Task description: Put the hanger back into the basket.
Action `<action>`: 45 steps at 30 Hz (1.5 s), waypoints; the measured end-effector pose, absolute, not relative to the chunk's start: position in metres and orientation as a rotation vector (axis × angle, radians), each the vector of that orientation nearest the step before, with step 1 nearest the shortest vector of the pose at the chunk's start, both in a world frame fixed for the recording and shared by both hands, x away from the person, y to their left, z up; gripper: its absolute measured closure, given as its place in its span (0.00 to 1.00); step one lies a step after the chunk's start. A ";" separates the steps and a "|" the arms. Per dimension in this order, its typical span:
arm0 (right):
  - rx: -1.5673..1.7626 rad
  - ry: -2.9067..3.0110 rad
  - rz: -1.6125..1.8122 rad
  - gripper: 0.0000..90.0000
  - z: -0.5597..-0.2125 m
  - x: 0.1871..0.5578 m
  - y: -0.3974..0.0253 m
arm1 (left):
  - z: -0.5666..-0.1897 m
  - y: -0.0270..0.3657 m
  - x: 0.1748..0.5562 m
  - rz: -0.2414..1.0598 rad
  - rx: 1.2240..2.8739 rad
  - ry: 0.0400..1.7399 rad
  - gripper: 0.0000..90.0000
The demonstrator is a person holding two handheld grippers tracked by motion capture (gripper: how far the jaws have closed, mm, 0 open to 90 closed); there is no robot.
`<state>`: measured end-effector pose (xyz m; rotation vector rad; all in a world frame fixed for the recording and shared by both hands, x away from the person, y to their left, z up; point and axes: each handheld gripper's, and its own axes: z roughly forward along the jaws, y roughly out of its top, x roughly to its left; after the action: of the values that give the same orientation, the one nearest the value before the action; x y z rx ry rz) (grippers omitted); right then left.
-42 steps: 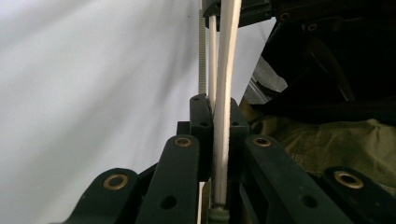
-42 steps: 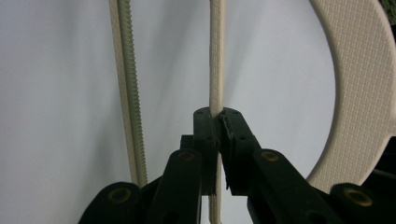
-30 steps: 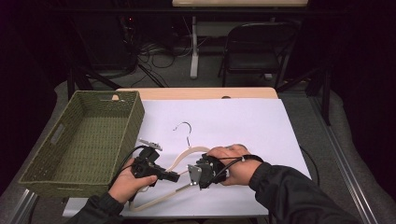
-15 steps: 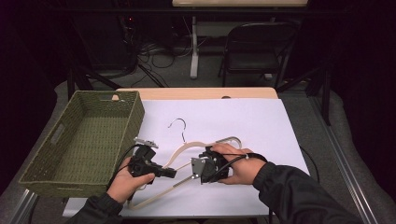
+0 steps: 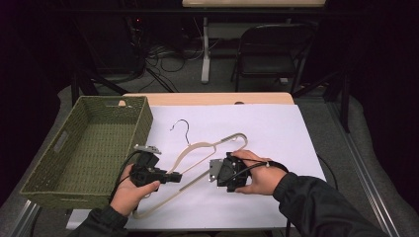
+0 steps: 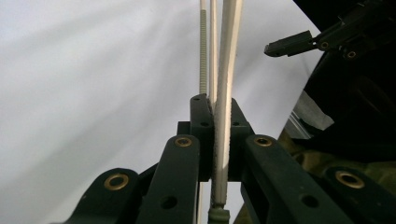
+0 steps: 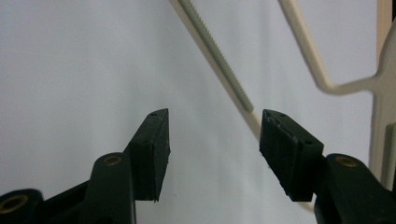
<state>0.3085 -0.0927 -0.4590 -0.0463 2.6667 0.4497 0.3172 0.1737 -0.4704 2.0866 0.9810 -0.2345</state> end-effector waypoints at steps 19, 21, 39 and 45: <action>0.087 2.712 0.432 0.47 -0.463 0.316 -0.100 | -0.452 0.181 0.311 -0.092 2.090 0.991 0.96; 0.086 2.711 0.434 0.47 -0.463 0.316 -0.100 | -0.447 0.184 0.310 -0.076 2.088 0.994 0.96; 0.115 2.711 0.412 0.47 -0.467 0.318 -0.104 | -0.389 0.242 0.294 0.151 2.022 1.082 0.96; 0.118 2.710 0.411 0.47 -0.467 0.320 -0.104 | -0.377 0.264 0.291 0.193 1.992 1.116 0.96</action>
<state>0.3196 -0.1042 -0.4670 0.1184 2.7097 0.4114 0.2908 0.2642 -0.3769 1.9924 1.1155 0.1929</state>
